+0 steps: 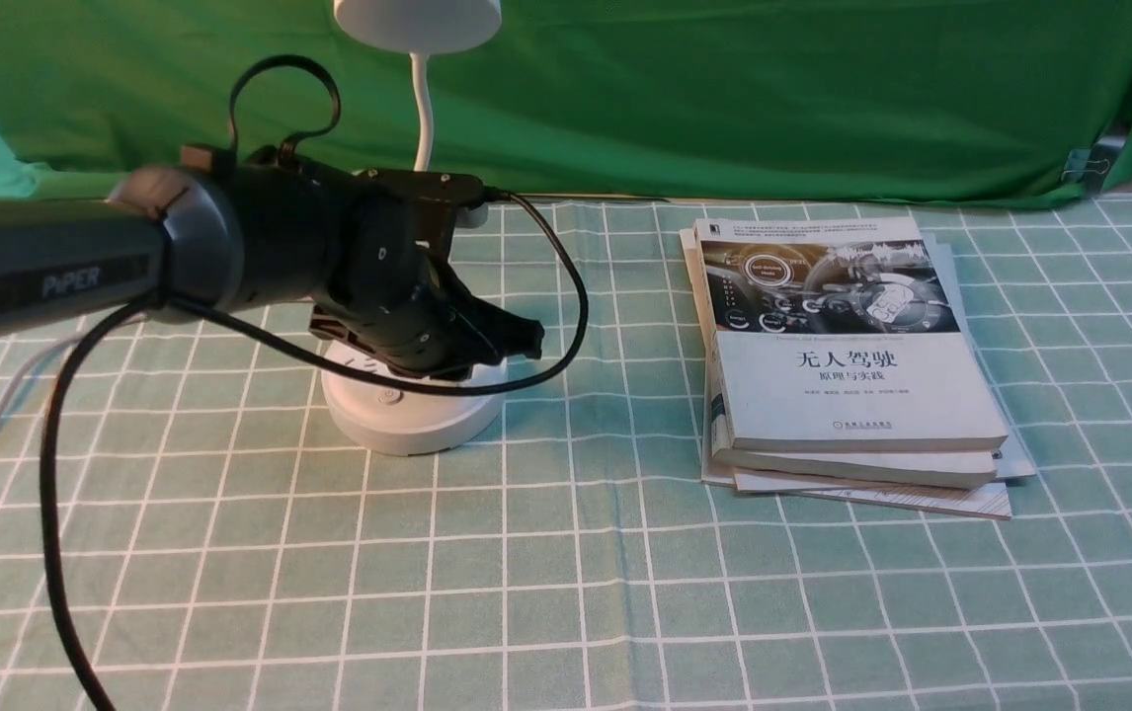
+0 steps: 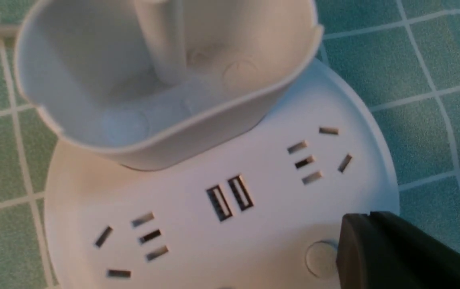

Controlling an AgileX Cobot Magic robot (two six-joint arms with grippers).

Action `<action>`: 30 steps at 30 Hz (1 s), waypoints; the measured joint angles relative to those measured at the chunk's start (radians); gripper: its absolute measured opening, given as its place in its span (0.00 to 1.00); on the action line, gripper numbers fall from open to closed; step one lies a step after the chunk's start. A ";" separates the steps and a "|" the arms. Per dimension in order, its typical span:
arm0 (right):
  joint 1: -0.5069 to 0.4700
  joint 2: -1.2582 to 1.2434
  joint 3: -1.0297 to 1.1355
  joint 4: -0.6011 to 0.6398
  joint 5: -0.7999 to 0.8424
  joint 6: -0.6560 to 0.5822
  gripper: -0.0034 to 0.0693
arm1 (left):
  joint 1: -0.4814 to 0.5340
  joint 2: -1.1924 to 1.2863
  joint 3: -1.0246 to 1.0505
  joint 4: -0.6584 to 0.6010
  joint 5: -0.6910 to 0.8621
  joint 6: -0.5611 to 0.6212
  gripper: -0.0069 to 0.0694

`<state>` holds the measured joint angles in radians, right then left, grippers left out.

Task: Turn on the table lamp.
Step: 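Press the power button on the lamp base to turn the lamp on with the left gripper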

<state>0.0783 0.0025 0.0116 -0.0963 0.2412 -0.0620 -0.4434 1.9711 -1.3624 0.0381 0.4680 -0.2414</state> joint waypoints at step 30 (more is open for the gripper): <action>0.000 0.000 0.000 0.000 0.000 0.000 0.37 | 0.000 -0.007 -0.021 0.011 0.034 -0.003 0.12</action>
<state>0.0783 0.0025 0.0116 -0.0963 0.2412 -0.0620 -0.4434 1.9645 -1.3836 0.0494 0.5018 -0.2443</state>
